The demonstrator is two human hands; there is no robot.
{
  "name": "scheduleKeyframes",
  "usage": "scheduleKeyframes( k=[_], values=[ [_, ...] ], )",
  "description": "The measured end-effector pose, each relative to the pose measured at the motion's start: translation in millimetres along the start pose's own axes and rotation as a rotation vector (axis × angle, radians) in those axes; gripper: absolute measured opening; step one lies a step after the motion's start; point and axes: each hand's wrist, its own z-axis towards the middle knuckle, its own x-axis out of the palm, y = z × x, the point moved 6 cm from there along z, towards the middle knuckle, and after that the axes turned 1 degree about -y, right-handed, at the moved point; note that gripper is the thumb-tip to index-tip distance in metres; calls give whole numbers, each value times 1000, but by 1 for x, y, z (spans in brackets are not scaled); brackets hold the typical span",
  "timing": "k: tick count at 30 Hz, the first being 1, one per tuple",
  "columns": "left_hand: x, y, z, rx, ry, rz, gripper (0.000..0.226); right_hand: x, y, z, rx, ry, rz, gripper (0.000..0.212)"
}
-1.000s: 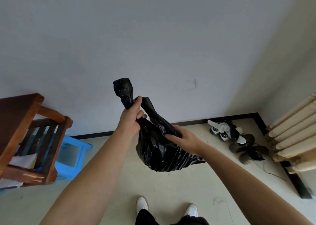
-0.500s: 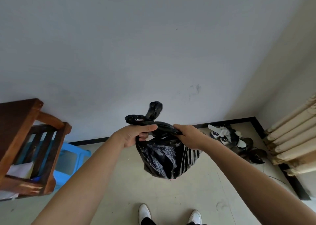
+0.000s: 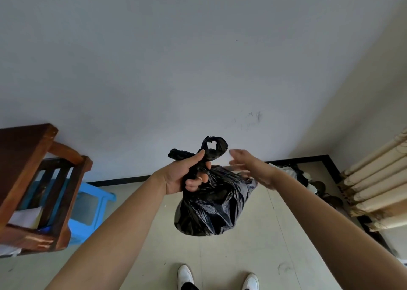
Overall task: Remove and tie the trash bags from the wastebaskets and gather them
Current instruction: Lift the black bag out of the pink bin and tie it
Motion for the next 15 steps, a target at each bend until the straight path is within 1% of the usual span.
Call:
scheduleKeyframes(
  k=[1, 4, 5, 7, 9, 10, 12, 15],
  values=[
    [0, 1, 1, -9, 5, 22, 42, -3, 5, 2, -29, -29, 55, 85],
    [1, 3, 5, -21, 22, 94, 41, -1, 23, 8, -126, -50, 162, 51],
    [0, 3, 6, -19, 12, 109, 42, 1, 29, 9, -165, -57, 160, 40],
    [-9, 4, 9, 13, -47, 75, 44, 3, 36, 11, -244, -135, 131, 24],
    [-25, 3, 12, 83, -160, -77, 45, 4, 32, 14, -270, -200, 139, 19],
    [-34, 2, 13, 123, -236, -182, 43, 6, 27, 15, -263, -195, 128, 17],
    [-49, -2, 12, 200, -349, -355, 33, 18, 12, 17, -240, -125, 18, 18],
    [-48, -11, 10, 268, -346, -479, 27, 37, -9, 20, -178, -46, -117, 24]
  ],
)
